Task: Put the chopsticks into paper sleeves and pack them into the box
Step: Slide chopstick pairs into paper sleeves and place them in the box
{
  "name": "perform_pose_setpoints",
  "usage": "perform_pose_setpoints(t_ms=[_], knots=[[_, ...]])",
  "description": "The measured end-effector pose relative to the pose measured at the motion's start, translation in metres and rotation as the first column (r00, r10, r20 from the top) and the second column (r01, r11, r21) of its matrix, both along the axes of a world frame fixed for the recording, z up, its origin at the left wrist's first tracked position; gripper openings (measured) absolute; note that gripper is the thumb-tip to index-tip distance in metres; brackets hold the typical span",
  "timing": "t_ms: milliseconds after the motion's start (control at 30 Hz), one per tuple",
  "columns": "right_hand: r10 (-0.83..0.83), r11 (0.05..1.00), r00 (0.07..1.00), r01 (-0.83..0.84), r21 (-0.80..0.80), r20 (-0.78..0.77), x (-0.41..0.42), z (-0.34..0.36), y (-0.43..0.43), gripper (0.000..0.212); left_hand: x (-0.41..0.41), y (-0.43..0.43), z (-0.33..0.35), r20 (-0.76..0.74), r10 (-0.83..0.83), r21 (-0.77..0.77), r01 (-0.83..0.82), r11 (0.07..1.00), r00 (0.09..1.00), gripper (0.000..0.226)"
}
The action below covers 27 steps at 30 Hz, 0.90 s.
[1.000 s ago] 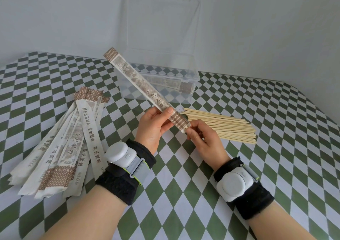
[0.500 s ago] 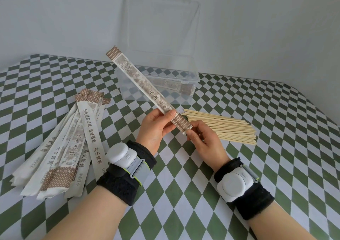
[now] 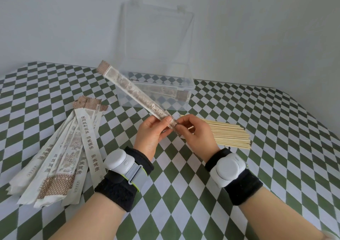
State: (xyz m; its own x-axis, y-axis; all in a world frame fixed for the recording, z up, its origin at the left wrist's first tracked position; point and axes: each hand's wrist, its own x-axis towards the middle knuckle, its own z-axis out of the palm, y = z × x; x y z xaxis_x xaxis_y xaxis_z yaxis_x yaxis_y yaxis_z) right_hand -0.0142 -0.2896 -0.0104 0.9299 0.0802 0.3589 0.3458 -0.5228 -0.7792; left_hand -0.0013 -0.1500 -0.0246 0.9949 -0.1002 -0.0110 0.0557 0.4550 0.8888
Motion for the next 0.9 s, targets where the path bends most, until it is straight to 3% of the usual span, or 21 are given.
perform_pose_setpoints(t_ms=[133,200,333,500,633,700,800,900], knots=[[-0.133,0.989,0.991,0.131,0.074,0.028,0.026,0.03,-0.013,0.007,0.004,0.003,0.001,-0.071,0.058,-0.088,-0.065,0.994,0.996,0.01],[-0.205,0.979,0.976,0.203,0.032,0.072,0.048,0.049,-0.022,0.007,0.006,0.005,0.001,-0.103,0.076,-0.113,-0.088,0.99,0.992,0.008],[-0.255,0.949,0.96,0.271,-0.16,0.116,0.093,0.084,-0.028,0.003,0.008,0.006,0.003,-0.158,0.076,-0.176,-0.104,0.979,0.984,0.014],[-0.205,0.872,0.977,0.208,-0.444,0.055,0.136,0.096,-0.022,0.002,0.01,0.008,0.003,-0.206,0.073,-0.234,-0.122,0.965,0.976,0.018],[-0.209,0.745,0.977,0.137,-0.653,-0.032,0.151,0.09,-0.016,0.004,0.011,0.009,0.003,-0.229,0.063,-0.268,-0.125,0.955,0.971,0.019],[-0.209,0.667,0.977,0.109,-0.737,-0.043,0.151,0.087,-0.012,0.016,0.012,0.01,0.003,-0.238,0.065,-0.273,-0.131,0.953,0.969,0.02],[-0.25,0.619,0.96,0.057,-0.784,-0.127,0.144,0.083,-0.006,0.06,0.013,0.009,0.003,-0.244,0.068,-0.272,-0.135,0.953,0.967,0.021],[-0.252,0.595,0.962,0.066,-0.801,-0.108,0.141,0.073,-0.006,0.073,0.013,0.009,0.003,-0.249,0.07,-0.265,-0.138,0.954,0.966,0.022]])
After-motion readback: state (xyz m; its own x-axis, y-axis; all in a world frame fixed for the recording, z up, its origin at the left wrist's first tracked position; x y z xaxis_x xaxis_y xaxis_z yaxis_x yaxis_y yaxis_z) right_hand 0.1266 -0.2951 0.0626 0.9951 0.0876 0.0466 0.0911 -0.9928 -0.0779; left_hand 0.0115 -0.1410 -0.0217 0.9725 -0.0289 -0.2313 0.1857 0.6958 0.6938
